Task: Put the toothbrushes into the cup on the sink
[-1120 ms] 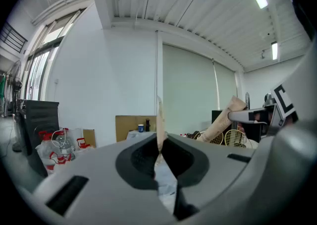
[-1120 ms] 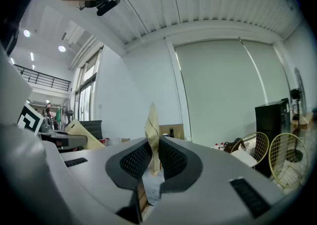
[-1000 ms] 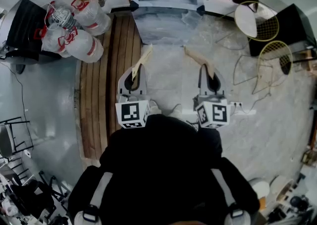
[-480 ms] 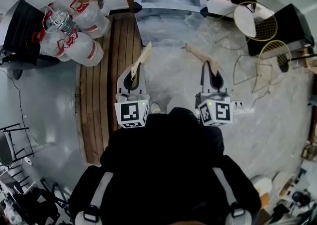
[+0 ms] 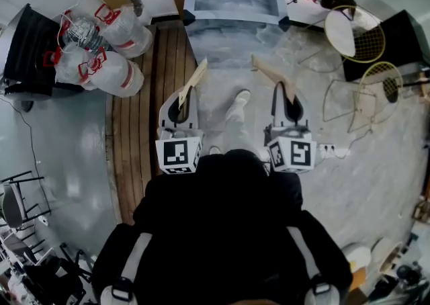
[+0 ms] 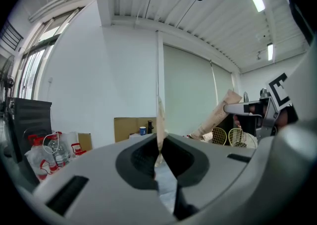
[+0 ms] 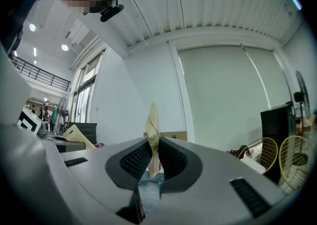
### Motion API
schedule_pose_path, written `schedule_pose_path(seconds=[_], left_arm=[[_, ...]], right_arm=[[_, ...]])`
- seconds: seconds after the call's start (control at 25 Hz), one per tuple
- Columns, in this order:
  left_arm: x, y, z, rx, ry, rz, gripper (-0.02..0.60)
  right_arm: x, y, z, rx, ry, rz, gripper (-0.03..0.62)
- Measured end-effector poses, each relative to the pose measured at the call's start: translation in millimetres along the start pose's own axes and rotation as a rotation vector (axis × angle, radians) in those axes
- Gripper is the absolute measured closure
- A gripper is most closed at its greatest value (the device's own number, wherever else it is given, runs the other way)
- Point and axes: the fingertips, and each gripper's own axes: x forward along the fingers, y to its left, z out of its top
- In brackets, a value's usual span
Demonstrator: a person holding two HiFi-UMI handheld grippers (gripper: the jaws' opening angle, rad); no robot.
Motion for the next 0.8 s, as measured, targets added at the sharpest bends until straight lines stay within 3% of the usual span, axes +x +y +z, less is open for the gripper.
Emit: schedule_pose_path(seconds=[0.24, 0.48, 0.8], left_arm=[[61.1, 6.5, 4.8, 0.026, 0.018, -0.009, 0.563], [129.8, 17.2, 11.7, -0.022, 0.002, 0.014, 0.563], [240.1, 33.1, 36.0, -0.014, 0.002, 0.03, 0.563]], right_arm=[[57.2, -27.8, -5.2, 0.018, 0.009, -0.001, 0.553], [118.7, -55.7, -14.4, 0.016, 0.02, 0.012, 0.554], [225.0, -108.8, -12.2, 0.037, 0.02, 0.015, 0.553]])
